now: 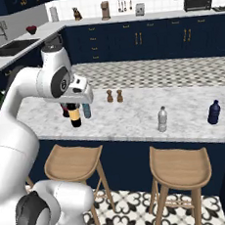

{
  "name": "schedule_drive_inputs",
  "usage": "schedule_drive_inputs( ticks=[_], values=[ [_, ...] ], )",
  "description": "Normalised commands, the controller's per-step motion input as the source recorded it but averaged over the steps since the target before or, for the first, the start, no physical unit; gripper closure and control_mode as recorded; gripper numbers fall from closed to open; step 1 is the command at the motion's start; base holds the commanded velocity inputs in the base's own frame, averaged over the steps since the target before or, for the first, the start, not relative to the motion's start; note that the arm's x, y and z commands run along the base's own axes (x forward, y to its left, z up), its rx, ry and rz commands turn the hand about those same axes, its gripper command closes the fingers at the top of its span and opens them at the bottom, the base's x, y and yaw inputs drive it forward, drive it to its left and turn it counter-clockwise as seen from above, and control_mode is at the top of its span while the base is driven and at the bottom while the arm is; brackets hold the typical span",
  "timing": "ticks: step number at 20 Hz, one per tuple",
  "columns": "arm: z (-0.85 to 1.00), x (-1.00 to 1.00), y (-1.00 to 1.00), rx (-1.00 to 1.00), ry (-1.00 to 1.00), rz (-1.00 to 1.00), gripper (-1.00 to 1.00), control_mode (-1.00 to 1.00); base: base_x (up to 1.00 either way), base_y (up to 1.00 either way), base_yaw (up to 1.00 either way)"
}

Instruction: Move the plastic bottles in the middle to the plastics group, and the glass bottles in the middle to the glass group.

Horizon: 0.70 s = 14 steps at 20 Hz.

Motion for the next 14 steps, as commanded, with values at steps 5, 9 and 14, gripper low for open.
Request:
schedule_drive_inputs(
  ticks=[5, 9, 14],
  values=[
    [-0.10, 0.00, 0.30, -0.03, 0.00, 0.00, -1.00, -1.00, 0.00, 0.00, 0.00],
    [-0.05, -0.20, 0.31, 0.00, -0.17, 0.01, -1.00, -1.00, 0.00, 0.00, 0.00],
    [0.06, -0.17, 0.46, 0.00, -0.16, 0.02, -1.00, -1.00, 0.00, 0.00, 0.00]
  ],
)
